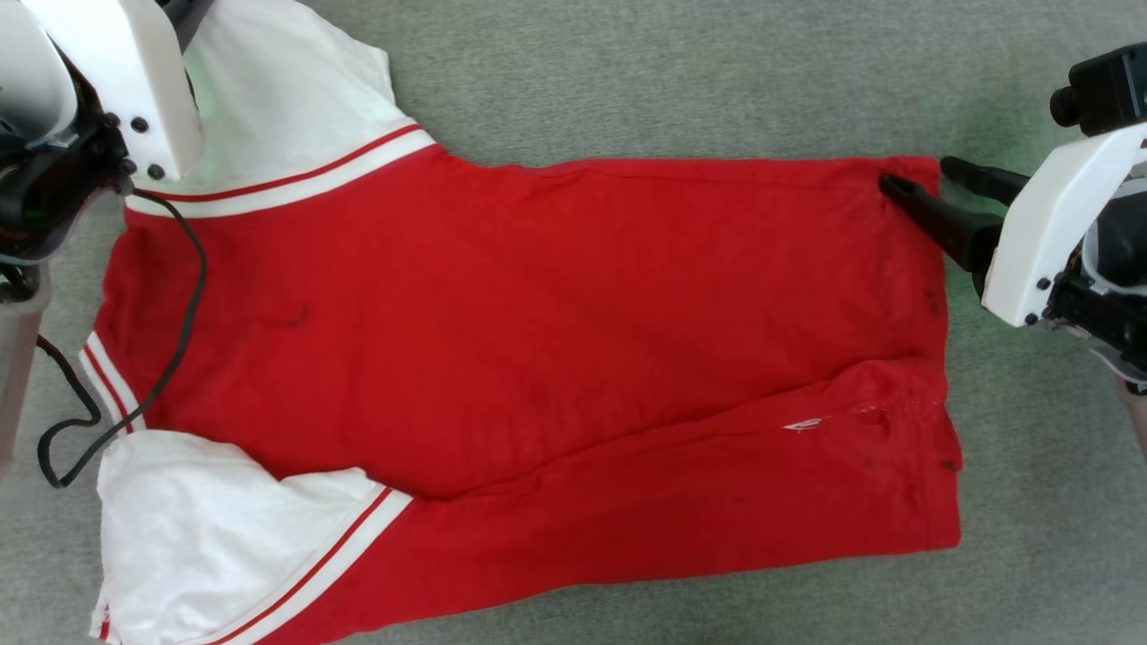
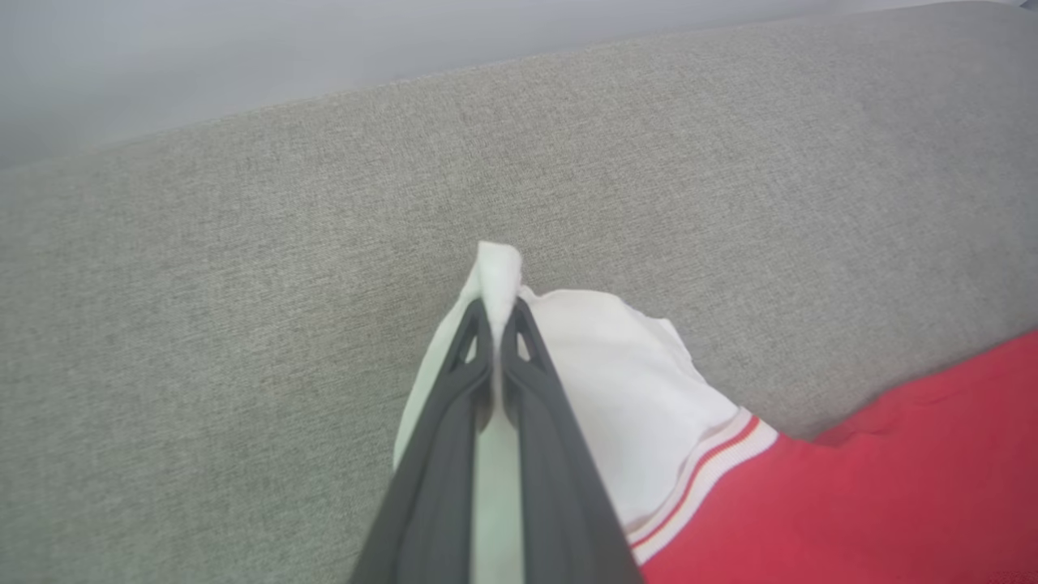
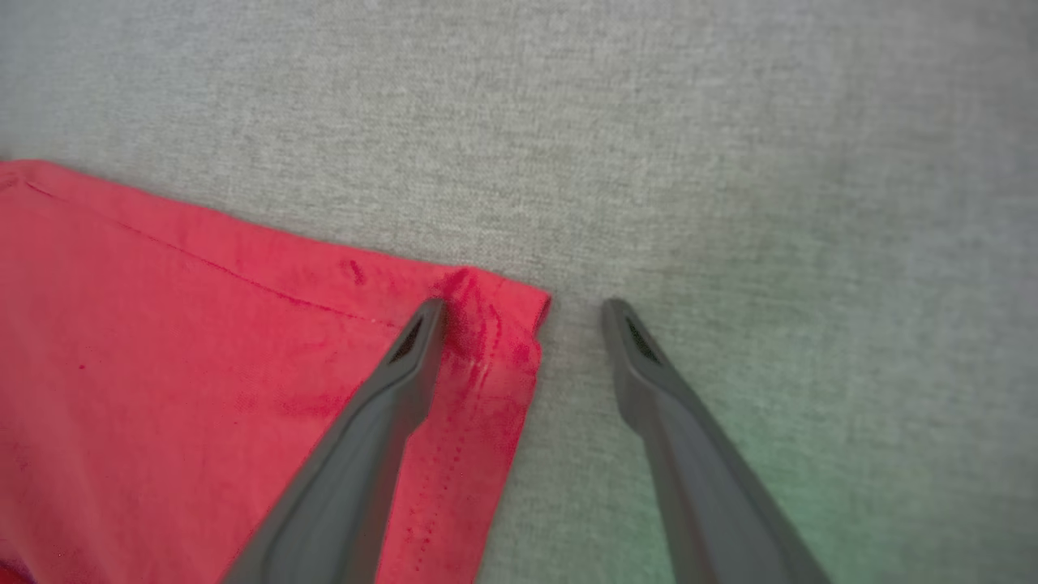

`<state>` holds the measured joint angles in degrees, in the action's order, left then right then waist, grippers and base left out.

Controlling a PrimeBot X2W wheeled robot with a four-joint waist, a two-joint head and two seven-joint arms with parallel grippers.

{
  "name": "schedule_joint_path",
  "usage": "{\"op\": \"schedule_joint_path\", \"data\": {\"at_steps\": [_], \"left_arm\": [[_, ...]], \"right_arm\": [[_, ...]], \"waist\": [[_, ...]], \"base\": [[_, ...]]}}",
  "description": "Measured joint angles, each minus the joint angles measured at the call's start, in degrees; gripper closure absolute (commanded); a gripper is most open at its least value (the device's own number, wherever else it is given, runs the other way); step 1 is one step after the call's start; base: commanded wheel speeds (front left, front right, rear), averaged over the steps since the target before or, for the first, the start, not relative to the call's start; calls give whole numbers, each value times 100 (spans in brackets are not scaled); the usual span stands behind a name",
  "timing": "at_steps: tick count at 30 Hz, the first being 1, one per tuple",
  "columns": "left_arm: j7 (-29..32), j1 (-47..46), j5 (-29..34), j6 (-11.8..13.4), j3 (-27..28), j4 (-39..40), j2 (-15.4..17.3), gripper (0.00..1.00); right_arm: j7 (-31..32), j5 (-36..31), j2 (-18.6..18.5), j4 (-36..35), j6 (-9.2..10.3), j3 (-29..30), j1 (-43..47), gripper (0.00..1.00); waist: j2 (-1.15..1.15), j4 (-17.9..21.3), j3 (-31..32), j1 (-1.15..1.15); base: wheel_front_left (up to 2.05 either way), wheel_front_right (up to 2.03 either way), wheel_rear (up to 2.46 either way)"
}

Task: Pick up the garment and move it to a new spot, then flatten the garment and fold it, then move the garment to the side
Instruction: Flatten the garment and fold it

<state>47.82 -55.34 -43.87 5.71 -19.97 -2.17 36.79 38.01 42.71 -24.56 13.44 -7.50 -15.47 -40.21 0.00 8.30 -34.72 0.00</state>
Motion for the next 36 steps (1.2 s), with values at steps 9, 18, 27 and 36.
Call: {"op": "schedule_joint_path", "data": {"at_steps": [9, 18, 27, 36], "left_arm": [[-390, 227, 18, -66, 3, -2, -84, 100], [-1198, 1055, -147, 10, 404, 210, -93, 100], [-2096, 3003, -577, 140, 850, 433, -261, 100], [-2624, 4796, -991, 188, 1004, 394, -616, 100]], "right_arm": [[525, -81, -113, 51, 1, 11, -164, 100], [162, -528, -98, -468, -1, 581, 134, 100], [3, -761, 301, -777, 0, 1178, 1308, 100], [-274, -845, 592, -816, -1, 1434, 2465, 100]], "waist": [[0, -236, 61, 0], [0, -388, 627, 0], [0, -579, 1431, 0], [0, -710, 1963, -1]], "base": [[0, 0, 0], [0, 0, 0], [0, 0, 0], [0, 0, 0]]}}
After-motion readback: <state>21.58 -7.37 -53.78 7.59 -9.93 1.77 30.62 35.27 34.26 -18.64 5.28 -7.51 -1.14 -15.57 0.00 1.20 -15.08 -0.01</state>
